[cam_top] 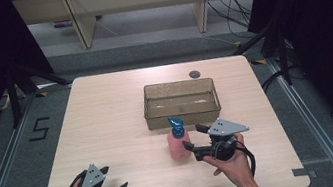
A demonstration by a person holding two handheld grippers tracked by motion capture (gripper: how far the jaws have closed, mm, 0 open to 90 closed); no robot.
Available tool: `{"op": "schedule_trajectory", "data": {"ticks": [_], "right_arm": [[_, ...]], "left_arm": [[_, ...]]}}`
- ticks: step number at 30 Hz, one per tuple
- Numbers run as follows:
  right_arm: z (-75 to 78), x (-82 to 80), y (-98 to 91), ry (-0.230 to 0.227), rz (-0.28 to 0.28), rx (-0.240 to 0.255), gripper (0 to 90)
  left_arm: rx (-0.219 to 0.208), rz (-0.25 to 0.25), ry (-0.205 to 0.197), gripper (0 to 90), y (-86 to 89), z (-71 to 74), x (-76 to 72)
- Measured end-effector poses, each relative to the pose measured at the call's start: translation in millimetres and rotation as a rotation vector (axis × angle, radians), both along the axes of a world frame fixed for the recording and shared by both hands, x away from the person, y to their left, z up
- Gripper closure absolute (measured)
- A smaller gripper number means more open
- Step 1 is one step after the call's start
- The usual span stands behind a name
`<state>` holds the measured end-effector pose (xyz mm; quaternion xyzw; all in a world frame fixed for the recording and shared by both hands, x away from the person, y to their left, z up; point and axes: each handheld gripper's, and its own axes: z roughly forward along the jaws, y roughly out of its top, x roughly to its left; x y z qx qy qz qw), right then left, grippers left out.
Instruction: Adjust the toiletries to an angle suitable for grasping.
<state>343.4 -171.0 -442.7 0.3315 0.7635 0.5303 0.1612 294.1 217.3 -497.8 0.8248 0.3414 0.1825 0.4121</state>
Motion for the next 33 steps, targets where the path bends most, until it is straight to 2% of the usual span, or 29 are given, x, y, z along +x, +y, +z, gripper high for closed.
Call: {"op": "schedule_trajectory", "data": {"ticks": [2,3,5,6,7,9,10,11,12,13,14,15,17,18,19,20,22,23,24,25,26,27,29,31,32,33], "right_arm": [[1.1,0.6,0.3,-0.021,-0.007,-0.023,28.1],[1.4,0.6,1.1,-0.013,-0.004,-0.024,28.2],[0.6,2.2,3.1,-0.023,0.006,-0.01,28.5],[1.0,0.5,4.2,0.006,-0.004,-0.004,28.5],[1.1,2.7,2.9,-0.019,0.001,-0.022,28.5],[0.0,3.8,4.3,-0.012,0.003,-0.01,28.5],[0.1,4.1,4.5,-0.001,0.008,-0.013,28.5],[-0.3,5.4,4.9,-0.008,0.01,-0.02,28.5],[-0.3,5.3,5.1,-0.006,0.003,-0.019,28.6],[-0.5,6.5,4.9,-0.022,0.004,-0.025,28.6],[-0.7,6.9,5.3,-0.021,0.006,-0.024,28.7],[-0.7,6.3,6.2,-0.001,0.006,-0.018,28.7],[-1.2,6.9,7.4,0.004,0.001,-0.016,28.8],[-1.4,6.6,8.6,0.012,0.004,-0.01,28.8],[-1.4,8.7,8.1,-0.017,0.007,-0.03,28.9],[-2.2,7.7,10.6,0.01,0.004,-0.006,28.9],[-2.8,10.3,10.9,-0.007,0.018,-0.018,29.0],[-2.7,10.1,11.6,0.002,0.014,-0.014,29.0],[-3.4,11.2,12.4,-0.003,0.02,-0.01,29.1],[-3.0,11.8,12.1,-0.01,0.03,-0.023,29.1],[-3.7,12.2,13.4,-0.01,0.027,-0.013,29.1],[-3.8,12.9,13.3,-0.02,0.024,-0.018,29.1],[-3.4,12.9,14.5,0.007,0.033,-0.007,29.4],[-3.3,14.4,15.0,-0.002,0.031,-0.005,29.4],[-2.6,14.8,14.9,-0.009,0.025,-0.008,29.3],[-2.2,14.4,15.8,0.004,0.022,-0.002,29.4]], "left_arm": [[0.002,0.0,0.0,14.9,-0.1,0.1,-0.1],[0.002,0.001,-0.001,14.9,-0.2,0.2,-0.2],[0.001,0.0,-0.001,14.9,-0.2,0.2,0.1],[0.01,-0.004,-0.001,14.9,0.3,0.4,0.4],[0.003,0.005,0.0,14.9,-0.6,0.0,0.0],[0.016,0.007,0.002,14.9,-0.1,0.0,0.5],[0.03,-0.013,-0.026,14.9,1.2,-0.3,3.4],[0.037,-0.006,-0.036,14.9,1.0,-0.2,3.6],[0.037,-0.009,-0.027,14.9,1.3,0.4,3.3],[0.014,0.01,0.0,14.9,-0.1,0.2,0.9],[-0.018,0.01,0.004,14.9,-1.5,-0.8,0.7],[-0.018,0.013,0.003,14.9,-1.5,-0.8,0.6],[-0.015,0.016,0.004,14.9,-1.5,-0.8,0.7],[0.013,0.0,-0.006,14.9,0.2,0.0,2.4],[0.037,-0.013,-0.02,14.9,1.6,0.9,3.8],[0.01,-0.003,-0.005,14.9,-0.2,0.1,2.5],[0.012,0.002,0.001,14.9,-0.9,0.1,2.1],[-0.009,0.012,0.002,14.9,-2.6,-0.8,1.8],[0.02,-0.004,0.004,14.9,-1.2,0.4,2.4],[0.003,-0.003,0.0,14.9,-2.3,-0.6,2.7],[0.017,-0.003,0.006,14.9,-2.0,0.5,2.6],[0.014,-0.002,0.005,14.9,-2.3,0.3,2.8],[0.022,-0.002,-0.004,14.9,-1.7,0.3,3.9],[-0.011,0.015,0.007,14.9,-2.9,-1.1,2.7],[-0.013,0.013,0.004,14.9,-2.3,-1.8,3.0],[0.003,0.009,0.006,14.9,-1.1,-0.9,3.0]]}}
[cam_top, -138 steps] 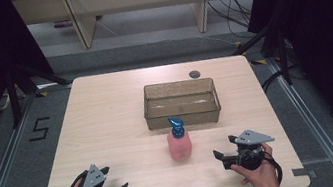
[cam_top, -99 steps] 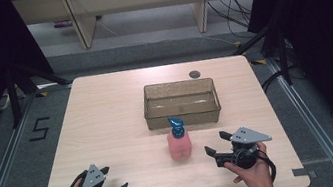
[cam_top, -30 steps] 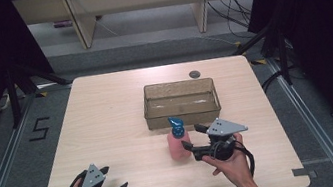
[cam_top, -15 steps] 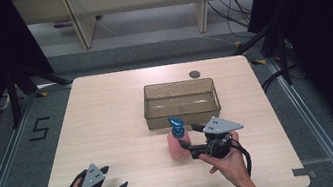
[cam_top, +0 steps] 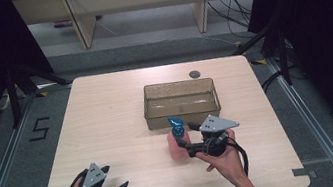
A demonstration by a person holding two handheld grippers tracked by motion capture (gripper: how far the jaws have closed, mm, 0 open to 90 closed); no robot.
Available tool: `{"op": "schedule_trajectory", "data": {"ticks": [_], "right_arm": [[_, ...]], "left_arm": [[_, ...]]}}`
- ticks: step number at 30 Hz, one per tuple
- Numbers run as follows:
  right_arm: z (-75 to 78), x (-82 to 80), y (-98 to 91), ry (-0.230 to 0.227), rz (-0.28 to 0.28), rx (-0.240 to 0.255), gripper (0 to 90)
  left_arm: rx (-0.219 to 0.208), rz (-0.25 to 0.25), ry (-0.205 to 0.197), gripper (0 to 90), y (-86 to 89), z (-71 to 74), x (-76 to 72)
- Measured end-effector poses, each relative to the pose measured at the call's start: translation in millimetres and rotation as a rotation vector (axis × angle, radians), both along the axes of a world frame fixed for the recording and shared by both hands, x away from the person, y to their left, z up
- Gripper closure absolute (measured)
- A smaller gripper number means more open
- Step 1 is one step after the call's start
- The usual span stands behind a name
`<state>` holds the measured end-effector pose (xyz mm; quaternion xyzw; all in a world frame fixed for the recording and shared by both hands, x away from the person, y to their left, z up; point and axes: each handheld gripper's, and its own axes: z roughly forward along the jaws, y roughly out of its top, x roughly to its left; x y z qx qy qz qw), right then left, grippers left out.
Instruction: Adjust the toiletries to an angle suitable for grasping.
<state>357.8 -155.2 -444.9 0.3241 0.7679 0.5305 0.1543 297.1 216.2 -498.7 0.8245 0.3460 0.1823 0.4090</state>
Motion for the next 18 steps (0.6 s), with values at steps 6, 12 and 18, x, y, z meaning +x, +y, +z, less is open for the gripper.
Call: {"op": "schedule_trajectory", "data": {"ticks": [6,12,18], "right_arm": [[1.3,3.8,3.5,-0.017,0.009,-0.025,29.4],[0.1,4.5,10.6,-0.004,0.001,-0.02,29.6],[-1.0,9.8,13.0,-0.015,0.015,-0.015,30.8]], "left_arm": [[-0.007,-0.012,0.001,14.9,-0.9,0.6,-1.0],[-0.026,-0.001,0.0,14.9,-1.3,-0.1,-1.5],[-0.027,-0.006,0.003,14.9,-1.9,0.2,-1.8]]}}
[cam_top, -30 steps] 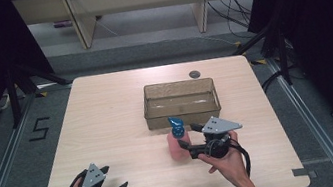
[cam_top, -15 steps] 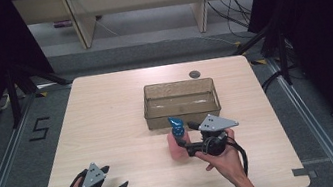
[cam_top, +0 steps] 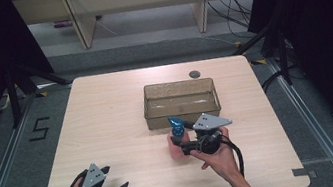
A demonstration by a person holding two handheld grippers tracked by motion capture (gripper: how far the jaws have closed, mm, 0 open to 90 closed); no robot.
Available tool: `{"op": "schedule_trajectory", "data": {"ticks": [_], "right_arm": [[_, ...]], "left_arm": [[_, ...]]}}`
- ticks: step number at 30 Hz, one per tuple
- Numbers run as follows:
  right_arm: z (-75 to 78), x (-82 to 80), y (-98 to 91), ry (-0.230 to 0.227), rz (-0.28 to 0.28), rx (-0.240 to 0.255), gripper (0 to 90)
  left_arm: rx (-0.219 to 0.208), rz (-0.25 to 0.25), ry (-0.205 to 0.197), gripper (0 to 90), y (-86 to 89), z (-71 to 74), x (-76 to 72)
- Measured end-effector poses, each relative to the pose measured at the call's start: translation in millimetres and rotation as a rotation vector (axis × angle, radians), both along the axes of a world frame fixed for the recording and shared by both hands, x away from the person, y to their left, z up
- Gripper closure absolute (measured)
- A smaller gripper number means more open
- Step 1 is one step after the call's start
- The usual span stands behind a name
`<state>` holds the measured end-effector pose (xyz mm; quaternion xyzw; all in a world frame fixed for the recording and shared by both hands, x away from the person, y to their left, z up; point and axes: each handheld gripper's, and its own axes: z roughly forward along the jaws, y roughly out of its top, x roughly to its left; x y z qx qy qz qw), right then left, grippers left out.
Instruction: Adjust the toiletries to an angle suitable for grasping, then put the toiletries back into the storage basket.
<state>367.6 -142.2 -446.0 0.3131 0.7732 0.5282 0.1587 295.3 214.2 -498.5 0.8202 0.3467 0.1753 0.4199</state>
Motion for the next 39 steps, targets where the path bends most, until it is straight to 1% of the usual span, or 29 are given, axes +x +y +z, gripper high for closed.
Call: {"op": "schedule_trajectory", "data": {"ticks": [1,2,3,4,5,7,8,9,10,12,13,14,16,17,18,21,23,24,25,26,28,29,30,32,33,34,37,38,39], "right_arm": [[-0.1,0.2,0.6,0.012,0.003,0.0,30.9],[-0.6,1.0,1.2,0.008,0.002,0.002,31.1],[-0.1,-0.7,1.5,0.032,-0.02,0.001,31.3],[-0.9,1.2,1.7,0.014,-0.018,0.0,31.5],[-1.0,3.7,0.7,-0.002,-0.007,-0.009,31.8],[-2.1,6.2,1.4,-0.019,-0.01,0.0,32.6],[-2.7,5.7,3.5,0.014,-0.014,0.022,33.3],[-2.7,5.7,3.5,0.014,-0.014,0.022,33.3],[-2.4,8.0,2.5,-0.015,-0.007,0.001,33.6],[-3.5,9.1,3.8,0.001,-0.001,0.012,34.1],[-4.1,10.1,4.0,-0.018,-0.01,0.007,34.6],[-4.1,9.2,4.8,0.006,-0.01,0.011,34.9],[-5.2,11.0,5.7,0.002,0.003,0.006,36.0],[-5.4,11.2,6.2,0.003,0.005,0.005,36.7],[-5.3,11.6,6.2,-0.008,0.001,-0.005,37.3],[-6.8,13.6,8.1,-0.013,0.006,0.012,39.1],[-6.7,13.6,8.7,0.014,0.012,0.026,40.1],[-5.7,14.2,7.0,-0.002,0.003,0.004,40.3],[-6.6,15.7,7.8,-0.013,0.01,0.022,41.0],[-6.5,15.0,8.2,0.014,0.012,0.03,41.5],[-5.7,14.1,7.3,0.002,-0.001,0.006,42.0],[-6.2,14.5,7.6,-0.011,0.002,0.006,42.5],[-6.9,14.3,8.7,-0.007,0.009,0.016,43.3],[-7.4,15.0,8.6,-0.021,0.004,0.004,45.6],[-7.5,15.2,8.5,-0.023,0.003,0.004,46.9],[-7.6,15.2,8.5,-0.021,0.004,0.007,47.7],[-7.7,14.8,8.2,-0.002,0.011,0.01,49.3],[-7.7,12.0,8.7,0.028,-0.006,0.022,49.4],[-8.2,13.8,7.7,0.001,0.002,0.012,49.5]], "left_arm": [[0.016,-0.007,0.001,14.9,1.0,0.6,0.2],[0.014,-0.005,0.001,14.9,1.1,0.5,0.4],[-0.003,0.004,-0.001,14.9,0.3,-0.3,0.3],[0.013,-0.004,-0.001,14.9,1.5,0.3,0.7],[0.0,0.003,-0.002,14.9,0.8,-0.2,0.3],[0.037,-0.016,-0.013,14.9,2.9,1.2,1.4],[0.028,-0.013,-0.002,14.9,2.4,1.4,0.1],[0.022,-0.011,-0.001,14.9,2.1,1.2,0.0],[0.023,-0.01,-0.002,14.9,2.1,1.2,0.2],[0.032,-0.016,-0.012,14.9,2.4,1.1,1.5],[0.014,-0.008,0.002,14.9,1.1,0.4,0.3],[0.005,0.005,0.002,14.9,-0.2,0.0,-0.5],[0.004,0.0,0.0,14.9,-0.4,-0.1,-0.4],[0.048,-0.023,-0.017,14.9,2.4,1.3,1.4],[0.007,-0.006,-0.005,14.9,-0.1,0.1,-0.5],[0.01,-0.001,-0.003,14.9,0.2,1.0,-0.4],[0.012,-0.001,-0.004,14.9,0.1,1.1,0.0],[-0.001,-0.003,-0.002,14.9,-0.6,0.1,0.1],[0.003,-0.005,0.001,14.9,-0.3,0.0,-0.3],[-0.002,-0.002,-0.009,14.9,-0.6,-0.9,-0.5],[0.008,-0.011,-0.006,14.9,0.5,0.3,-0.5],[0.032,-0.026,-0.005,14.9,2.0,1.6,-0.3],[0.01,-0.016,-0.005,14.9,0.4,1.0,-1.1],[0.008,-0.019,-0.002,14.9,0.9,0.6,-1.4],[-0.011,-0.012,-0.004,14.9,0.3,-0.4,-1.5],[0.005,-0.011,-0.005,14.9,1.4,0.3,-1.3],[-0.002,-0.004,-0.004,14.9,1.1,0.9,-1.7],[0.007,-0.01,-0.005,14.9,1.4,1.2,-1.6],[-0.003,-0.012,-0.01,14.9,0.7,0.4,-1.4]]}}
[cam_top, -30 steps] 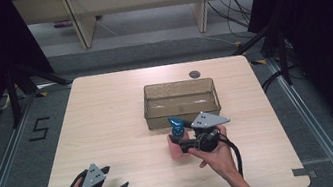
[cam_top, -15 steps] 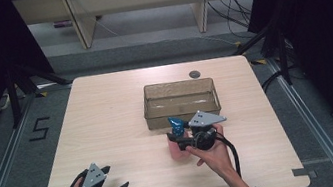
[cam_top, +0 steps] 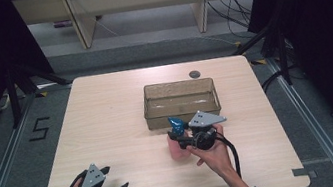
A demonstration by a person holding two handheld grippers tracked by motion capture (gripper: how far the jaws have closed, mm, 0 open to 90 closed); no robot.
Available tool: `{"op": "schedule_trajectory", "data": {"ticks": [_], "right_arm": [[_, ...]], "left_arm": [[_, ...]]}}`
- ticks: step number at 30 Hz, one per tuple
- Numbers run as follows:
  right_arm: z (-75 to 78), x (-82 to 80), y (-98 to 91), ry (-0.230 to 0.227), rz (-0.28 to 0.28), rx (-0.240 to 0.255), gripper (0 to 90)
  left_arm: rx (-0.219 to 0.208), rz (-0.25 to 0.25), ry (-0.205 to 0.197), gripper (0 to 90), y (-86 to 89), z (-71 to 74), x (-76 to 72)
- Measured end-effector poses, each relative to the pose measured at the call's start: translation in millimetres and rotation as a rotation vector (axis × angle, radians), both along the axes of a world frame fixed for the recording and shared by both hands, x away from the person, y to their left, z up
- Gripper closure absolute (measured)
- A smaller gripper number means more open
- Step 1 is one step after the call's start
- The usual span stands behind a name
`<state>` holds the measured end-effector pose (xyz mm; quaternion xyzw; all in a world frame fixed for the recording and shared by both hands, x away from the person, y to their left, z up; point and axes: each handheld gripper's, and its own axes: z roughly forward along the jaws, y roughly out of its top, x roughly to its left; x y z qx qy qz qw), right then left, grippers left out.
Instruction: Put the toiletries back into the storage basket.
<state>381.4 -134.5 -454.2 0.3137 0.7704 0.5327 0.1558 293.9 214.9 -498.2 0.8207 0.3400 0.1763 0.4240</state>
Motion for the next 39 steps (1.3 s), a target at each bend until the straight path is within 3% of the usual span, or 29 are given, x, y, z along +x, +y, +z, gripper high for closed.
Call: {"op": "schedule_trajectory", "data": {"ticks": [3,5,10,14,16,19,20,21,23,24,27,29,30,33,36,39], "right_arm": [[-0.6,-0.2,0.3,-0.006,0.009,0.006,51.4],[-0.2,-1.4,0.1,-0.013,0.001,-0.006,52.1],[-0.3,-2.4,2.3,-0.011,0.0,0.002,52.7],[2.2,-4.2,2.5,-0.024,-0.028,-0.031,53.0],[2.3,-4.2,3.7,-0.044,-0.043,-0.032,53.1],[3.5,-7.0,5.7,-0.017,-0.055,-0.035,53.1],[3.7,-5.1,5.2,-0.043,-0.042,-0.049,53.1],[4.7,-6.3,5.1,-0.025,-0.045,-0.055,53.2],[5.3,-5.1,4.4,-0.052,-0.05,-0.054,53.2],[6.7,-6.4,3.9,-0.03,-0.05,-0.05,53.2],[9.8,-6.3,2.1,-0.04,-0.05,-0.049,53.2],[12.1,-8.3,2.0,-0.021,-0.062,-0.036,53.3],[13.0,-6.2,0.6,-0.054,-0.053,-0.046,53.3],[15.6,-6.8,0.4,-0.051,-0.049,-0.053,53.3],[18.1,-8.3,-0.5,-0.029,-0.064,-0.05,53.3],[20.3,-7.4,-1.9,-0.032,-0.058,-0.043,53.4]], "left_arm": [[0.03,-0.009,0.004,14.9,1.4,1.4,0.0],[0.006,0.004,0.005,14.9,0.4,0.6,-0.4],[0.005,-0.001,0.002,14.9,1.1,0.8,-0.1],[-0.007,0.011,0.001,14.9,0.4,0.1,-0.4],[0.017,0.003,0.0,14.9,1.8,1.0,0.2],[0.004,0.008,0.004,14.8,0.7,0.7,-0.6],[0.0,0.008,0.005,14.9,0.7,0.6,-0.6],[-0.004,0.012,0.002,14.9,0.5,0.3,-0.6],[-0.007,0.006,0.005,14.9,0.8,0.5,-0.5],[-0.007,0.006,0.005,14.9,0.8,0.5,-0.5],[-0.008,0.014,-0.003,14.9,0.2,-0.2,-0.4],[0.001,0.012,0.004,14.9,0.7,0.7,-0.6],[0.0,0.011,0.005,14.9,0.7,0.7,-0.6],[0.013,0.006,0.001,14.9,1.5,0.9,-0.1],[0.011,0.007,0.003,14.9,1.4,0.7,-0.2],[0.051,-0.016,-0.019,14.9,4.7,1.6,2.8]]}}
